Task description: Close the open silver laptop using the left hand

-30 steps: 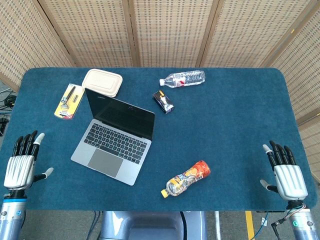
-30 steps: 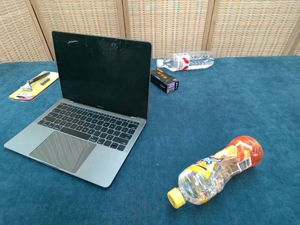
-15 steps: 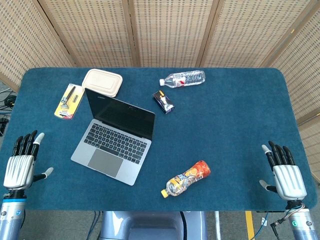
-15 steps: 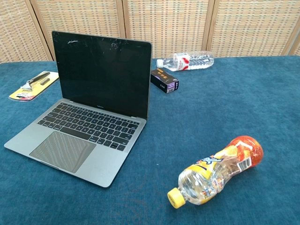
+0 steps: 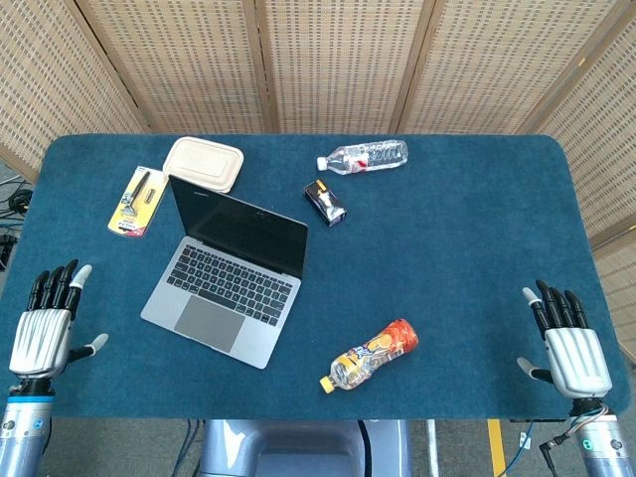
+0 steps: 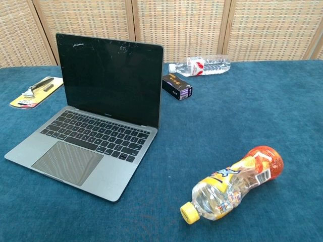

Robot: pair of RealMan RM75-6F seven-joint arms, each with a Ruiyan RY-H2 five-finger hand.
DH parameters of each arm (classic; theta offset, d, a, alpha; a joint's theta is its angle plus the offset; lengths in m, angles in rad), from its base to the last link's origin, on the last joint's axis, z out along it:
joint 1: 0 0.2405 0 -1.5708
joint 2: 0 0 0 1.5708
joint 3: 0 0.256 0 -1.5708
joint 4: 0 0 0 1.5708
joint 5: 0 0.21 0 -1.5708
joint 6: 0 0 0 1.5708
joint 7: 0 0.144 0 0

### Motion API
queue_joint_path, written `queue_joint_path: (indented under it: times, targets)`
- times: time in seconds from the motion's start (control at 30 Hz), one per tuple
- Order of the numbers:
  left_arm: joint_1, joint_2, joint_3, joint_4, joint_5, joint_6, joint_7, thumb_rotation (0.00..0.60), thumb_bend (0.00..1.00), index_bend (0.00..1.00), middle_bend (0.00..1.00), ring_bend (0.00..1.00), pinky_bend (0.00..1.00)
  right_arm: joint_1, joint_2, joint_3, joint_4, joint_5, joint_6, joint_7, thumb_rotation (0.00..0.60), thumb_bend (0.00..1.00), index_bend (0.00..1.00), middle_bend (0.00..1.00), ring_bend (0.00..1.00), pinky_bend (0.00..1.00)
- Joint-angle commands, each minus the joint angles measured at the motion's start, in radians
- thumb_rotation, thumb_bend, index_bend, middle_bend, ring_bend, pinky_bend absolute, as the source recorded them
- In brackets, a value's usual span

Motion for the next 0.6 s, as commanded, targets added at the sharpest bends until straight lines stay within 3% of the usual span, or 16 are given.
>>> queue_joint_path:
  times: [0.03,0.13,0.37,0.6]
  targets:
    - [0.0,0.0,0.002,-0.001,0.003,0.001,0.002,0.6,0.15,0.0,0.0,0.0,0.0,0.0,0.0,-0.001,-0.001,0.0,0.0,-0.001,0.6,0.05,0.0,0.0,0.0,0.0]
    - [0.0,0.001,0.003,-0.003,0.008,0.002,-0.001,0.6,0.19,0.0,0.0,0.0,0.0,0.0,0.0,-0.001,-0.002,-0.001,0.0,-0.001,0.6,0.05,0.0,0.0,0.0,0.0]
    - [-0.012,0.006,0.0,-0.022,0.016,-0.012,-0.018,0.6,0.48,0.0,0.0,0.0,0.0,-0.001,0.001,0.002,-0.003,0.006,-0.002,0.002,0.6,0.05,0.0,0.0,0.0,0.0]
    - [-0.084,0.056,-0.041,-0.1,0.028,-0.084,0.021,0.6,0.64,0.0,0.0,0.0,0.0,0.004,-0.002,0.002,0.001,0.012,-0.016,0.0,0.6,0.05,0.0,0.0,0.0,0.0]
